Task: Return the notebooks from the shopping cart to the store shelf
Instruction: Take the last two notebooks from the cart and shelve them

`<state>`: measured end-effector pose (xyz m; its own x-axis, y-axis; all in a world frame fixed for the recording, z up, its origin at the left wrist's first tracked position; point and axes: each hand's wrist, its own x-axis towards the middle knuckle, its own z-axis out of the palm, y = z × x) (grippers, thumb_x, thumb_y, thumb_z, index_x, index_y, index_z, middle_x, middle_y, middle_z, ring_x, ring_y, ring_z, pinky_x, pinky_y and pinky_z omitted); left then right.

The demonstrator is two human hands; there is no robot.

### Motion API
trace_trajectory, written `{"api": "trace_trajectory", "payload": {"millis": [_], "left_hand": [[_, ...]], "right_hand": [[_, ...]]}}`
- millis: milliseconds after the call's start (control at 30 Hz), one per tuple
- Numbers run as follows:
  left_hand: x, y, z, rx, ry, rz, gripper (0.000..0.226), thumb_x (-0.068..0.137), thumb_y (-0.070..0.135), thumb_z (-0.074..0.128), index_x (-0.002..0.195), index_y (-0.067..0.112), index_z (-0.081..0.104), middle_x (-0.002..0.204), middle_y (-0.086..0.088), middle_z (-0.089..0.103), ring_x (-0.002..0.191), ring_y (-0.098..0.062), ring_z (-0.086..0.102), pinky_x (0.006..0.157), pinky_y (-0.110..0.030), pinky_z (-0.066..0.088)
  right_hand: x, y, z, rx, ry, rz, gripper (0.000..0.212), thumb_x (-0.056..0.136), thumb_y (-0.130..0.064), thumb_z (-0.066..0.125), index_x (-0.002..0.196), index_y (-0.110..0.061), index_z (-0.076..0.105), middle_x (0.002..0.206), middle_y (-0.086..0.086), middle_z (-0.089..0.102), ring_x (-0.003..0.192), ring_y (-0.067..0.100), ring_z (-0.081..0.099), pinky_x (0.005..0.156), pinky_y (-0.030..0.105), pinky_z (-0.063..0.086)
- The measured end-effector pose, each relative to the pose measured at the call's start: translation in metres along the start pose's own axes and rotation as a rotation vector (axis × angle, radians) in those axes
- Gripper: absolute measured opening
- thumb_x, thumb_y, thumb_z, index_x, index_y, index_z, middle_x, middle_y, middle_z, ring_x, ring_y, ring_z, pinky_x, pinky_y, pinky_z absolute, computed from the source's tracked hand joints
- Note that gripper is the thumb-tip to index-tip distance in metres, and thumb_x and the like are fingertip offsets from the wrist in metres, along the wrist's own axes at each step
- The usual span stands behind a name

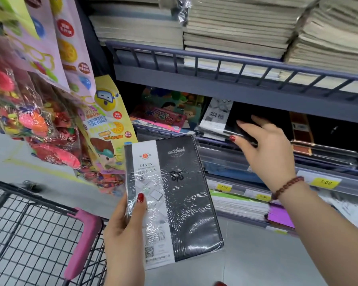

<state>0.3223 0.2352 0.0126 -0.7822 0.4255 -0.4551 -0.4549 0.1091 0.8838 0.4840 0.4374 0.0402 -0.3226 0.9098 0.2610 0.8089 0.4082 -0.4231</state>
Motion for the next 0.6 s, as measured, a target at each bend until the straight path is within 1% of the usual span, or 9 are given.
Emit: {"api": "trace_trajectory", "payload": {"millis": [67, 100, 133, 200, 267, 333, 500, 567, 600], "left_hand": [[0.0, -0.001, 0.0, 0.002, 0.005, -0.001, 0.032, 0.083, 0.015, 0.068, 0.114, 0.021, 0.068, 0.083, 0.009, 0.075, 0.066, 0.005, 0.063, 0.061, -0.001, 0.046], [0.0, -0.001, -0.001, 0.0, 0.008, 0.0, 0.032, 0.082, 0.015, 0.068, 0.114, 0.021, 0.068, 0.087, 0.007, 0.076, 0.068, 0.004, 0.064, 0.063, -0.002, 0.047], [0.0, 0.0, -0.001, 0.0, 0.012, 0.002, 0.032, 0.082, 0.015, 0.068, 0.113, 0.021, 0.068, 0.089, 0.006, 0.076, 0.07, 0.003, 0.065, 0.066, -0.003, 0.048], [-0.002, 0.0, -0.001, 0.013, 0.017, 0.003, 0.034, 0.081, 0.018, 0.069, 0.115, 0.021, 0.067, 0.088, 0.003, 0.075, 0.076, -0.005, 0.064, 0.074, -0.01, 0.051], [-0.004, 0.001, -0.001, 0.021, 0.005, -0.001, 0.037, 0.081, 0.02, 0.069, 0.118, 0.022, 0.066, 0.089, -0.002, 0.072, 0.083, -0.011, 0.062, 0.088, -0.024, 0.049], [-0.005, 0.001, 0.0, 0.018, -0.009, -0.002, 0.036, 0.081, 0.022, 0.069, 0.116, 0.024, 0.067, 0.086, -0.002, 0.069, 0.082, -0.012, 0.06, 0.09, -0.032, 0.046], [-0.01, 0.004, 0.005, -0.014, -0.063, 0.01, 0.041, 0.082, 0.025, 0.068, 0.123, 0.026, 0.063, 0.094, -0.001, 0.061, 0.089, -0.013, 0.058, 0.089, -0.026, 0.045], [-0.011, 0.008, 0.009, -0.023, -0.092, 0.008, 0.042, 0.083, 0.026, 0.068, 0.124, 0.027, 0.061, 0.094, -0.002, 0.057, 0.09, -0.013, 0.058, 0.1, -0.037, 0.043], [-0.011, 0.01, 0.012, -0.025, -0.106, 0.009, 0.042, 0.083, 0.027, 0.068, 0.124, 0.028, 0.061, 0.097, 0.002, 0.059, 0.093, -0.011, 0.058, 0.103, -0.041, 0.041]], "right_hand": [[0.01, 0.002, 0.0, -0.023, -0.02, 0.006, 0.04, 0.087, -0.033, 0.063, 0.126, -0.025, 0.059, 0.136, 0.013, 0.054, 0.102, 0.032, 0.061, 0.098, 0.041, 0.045], [0.015, 0.004, 0.0, -0.032, -0.027, 0.004, 0.04, 0.088, -0.034, 0.062, 0.127, -0.026, 0.058, 0.139, 0.01, 0.051, 0.083, 0.026, 0.063, 0.094, 0.038, 0.047], [0.018, 0.005, -0.001, -0.039, -0.033, 0.001, 0.04, 0.088, -0.035, 0.061, 0.128, -0.027, 0.058, 0.143, 0.007, 0.048, 0.063, 0.019, 0.058, 0.09, 0.034, 0.048], [0.022, 0.009, -0.002, -0.044, -0.049, 0.001, 0.041, 0.089, -0.035, 0.06, 0.129, -0.027, 0.056, 0.146, 0.004, 0.043, 0.049, 0.012, 0.045, 0.086, 0.031, 0.048], [0.021, 0.01, -0.002, -0.047, -0.049, 0.0, 0.041, 0.089, -0.034, 0.06, 0.13, -0.025, 0.056, 0.147, 0.004, 0.042, 0.051, 0.013, 0.044, 0.089, 0.031, 0.047], [0.019, 0.009, -0.001, -0.04, -0.047, -0.008, 0.042, 0.09, -0.034, 0.059, 0.13, -0.024, 0.055, 0.148, 0.004, 0.041, 0.055, 0.013, 0.046, 0.09, 0.028, 0.044], [0.017, 0.011, -0.007, -0.011, -0.1, -0.016, 0.048, 0.088, -0.039, 0.06, 0.133, -0.026, 0.052, 0.149, 0.004, 0.039, 0.051, 0.006, 0.05, 0.092, 0.031, 0.047], [0.007, 0.011, -0.009, 0.034, -0.065, -0.068, 0.047, 0.086, -0.036, 0.063, 0.131, -0.021, 0.055, 0.144, 0.009, 0.045, 0.087, 0.022, 0.064, 0.101, 0.041, 0.043], [-0.001, 0.01, -0.01, 0.066, -0.026, -0.111, 0.045, 0.086, -0.035, 0.063, 0.127, -0.019, 0.058, 0.138, 0.01, 0.051, 0.105, 0.027, 0.06, 0.103, 0.042, 0.04]]}}
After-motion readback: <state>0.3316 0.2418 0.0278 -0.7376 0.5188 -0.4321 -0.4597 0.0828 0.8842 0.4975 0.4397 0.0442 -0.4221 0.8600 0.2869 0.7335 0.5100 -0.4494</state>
